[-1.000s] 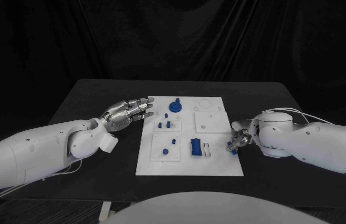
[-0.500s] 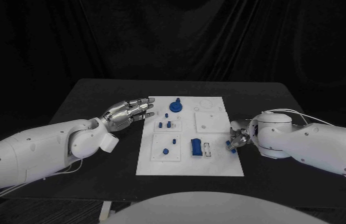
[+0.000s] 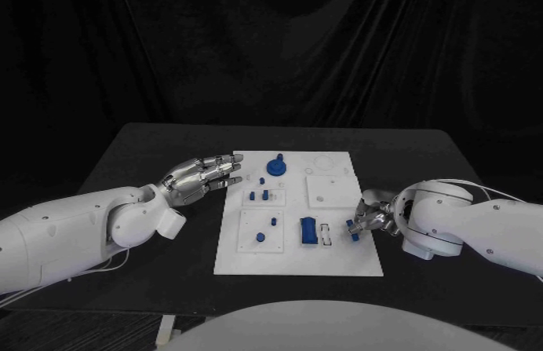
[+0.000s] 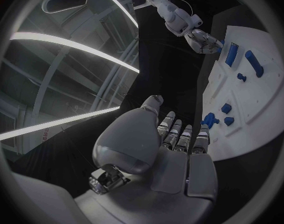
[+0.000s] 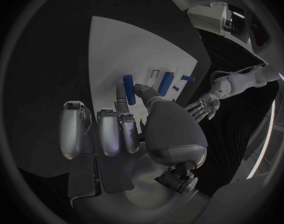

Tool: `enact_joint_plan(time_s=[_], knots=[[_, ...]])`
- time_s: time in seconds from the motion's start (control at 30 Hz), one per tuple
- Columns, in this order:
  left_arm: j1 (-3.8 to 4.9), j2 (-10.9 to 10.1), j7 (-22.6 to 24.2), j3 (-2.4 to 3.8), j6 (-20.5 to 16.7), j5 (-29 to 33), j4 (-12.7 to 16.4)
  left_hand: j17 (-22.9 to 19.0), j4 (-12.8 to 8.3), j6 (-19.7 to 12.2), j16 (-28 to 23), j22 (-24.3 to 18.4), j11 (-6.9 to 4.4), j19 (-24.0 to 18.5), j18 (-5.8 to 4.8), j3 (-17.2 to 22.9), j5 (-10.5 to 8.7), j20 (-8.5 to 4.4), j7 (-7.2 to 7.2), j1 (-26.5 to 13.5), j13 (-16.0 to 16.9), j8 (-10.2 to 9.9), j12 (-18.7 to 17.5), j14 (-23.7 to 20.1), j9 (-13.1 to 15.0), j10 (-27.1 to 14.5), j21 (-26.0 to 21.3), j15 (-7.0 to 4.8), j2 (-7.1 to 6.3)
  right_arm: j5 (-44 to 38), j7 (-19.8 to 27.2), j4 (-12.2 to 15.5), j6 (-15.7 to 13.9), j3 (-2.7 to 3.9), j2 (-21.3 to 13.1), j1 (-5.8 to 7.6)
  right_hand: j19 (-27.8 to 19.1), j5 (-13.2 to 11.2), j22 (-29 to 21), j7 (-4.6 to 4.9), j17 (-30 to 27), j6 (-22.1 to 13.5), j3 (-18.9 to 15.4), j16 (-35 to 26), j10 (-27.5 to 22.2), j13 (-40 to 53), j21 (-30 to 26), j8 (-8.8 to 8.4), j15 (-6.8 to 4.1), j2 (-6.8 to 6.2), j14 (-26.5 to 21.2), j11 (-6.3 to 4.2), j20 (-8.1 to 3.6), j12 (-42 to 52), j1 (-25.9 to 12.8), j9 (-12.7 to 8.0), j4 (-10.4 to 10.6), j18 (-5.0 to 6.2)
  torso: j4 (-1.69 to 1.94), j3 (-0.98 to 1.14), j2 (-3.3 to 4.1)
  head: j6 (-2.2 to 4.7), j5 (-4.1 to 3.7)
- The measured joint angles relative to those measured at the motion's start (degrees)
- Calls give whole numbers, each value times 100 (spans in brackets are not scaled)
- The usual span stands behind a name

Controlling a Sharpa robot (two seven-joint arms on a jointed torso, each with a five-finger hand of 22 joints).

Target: Assemble the parts on the task board

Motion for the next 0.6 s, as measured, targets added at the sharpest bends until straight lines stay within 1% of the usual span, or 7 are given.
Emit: enact_joint_plan(time_s=[0.13,0.2,0.3,0.4,0.47,0.6], knots=[[0,9,-13,0,11,0,-3,0,0,0,26,0,0,0,0,0,0,0,0,0,0,21,0,0,0,0,0,0,0,661,39,69,-255,9,-11,77,0,14,0,0,3,1,0,0,0,0,1,0,-9,0,-9,0,0,0,0,0,0,0,0,0,-1,0,-13],[0,15,-19,0,14,0,-4,0,0,0,26,0,0,0,0,0,0,0,0,0,-1,21,1,0,0,0,0,0,0,1011,52,73,-348,8,11,93,0,52,0,0,3,1,16,0,0,0,1,0,-9,-4,-9,0,0,0,-4,0,16,0,-1,0,-1,0,-16],[-1,25,-25,0,18,0,-7,0,0,0,26,0,17,0,0,0,0,0,0,-25,0,21,23,0,0,17,0,0,-25,1434,63,59,-439,5,87,100,0,66,0,-8,30,9,32,0,0,-1,1,60,-9,-6,-9,0,0,0,-54,0,31,0,-1,0,-1,0,-25],[-1,38,-32,0,22,0,-7,-1,0,0,26,1,17,0,0,0,0,0,0,-28,-1,21,23,0,0,17,0,0,-28,1752,71,18,-484,5,179,100,0,66,0,-18,45,19,46,0,0,-1,1,62,-9,-13,-9,0,0,0,-61,0,16,0,-1,0,-1,0,-30],[-1,45,-36,0,26,0,-7,-1,0,0,26,1,17,0,0,0,0,0,0,-27,-1,21,22,0,0,17,0,0,-28,1897,74,-14,-499,5,224,97,0,66,0,-18,45,19,47,0,0,-1,1,63,-9,-13,-10,0,0,0,-61,1,16,0,-1,0,-2,0,-17],[-1,54,-43,0,33,0,-6,-1,0,0,26,1,17,0,0,0,0,0,0,-27,-1,21,22,0,0,17,0,0,-28,2107,77,-99,-511,5,307,65,0,28,0,-17,45,19,90,0,-1,-1,1,95,-9,-8,-10,0,0,0,-80,13,21,0,-2,0,-2,0,-16]])
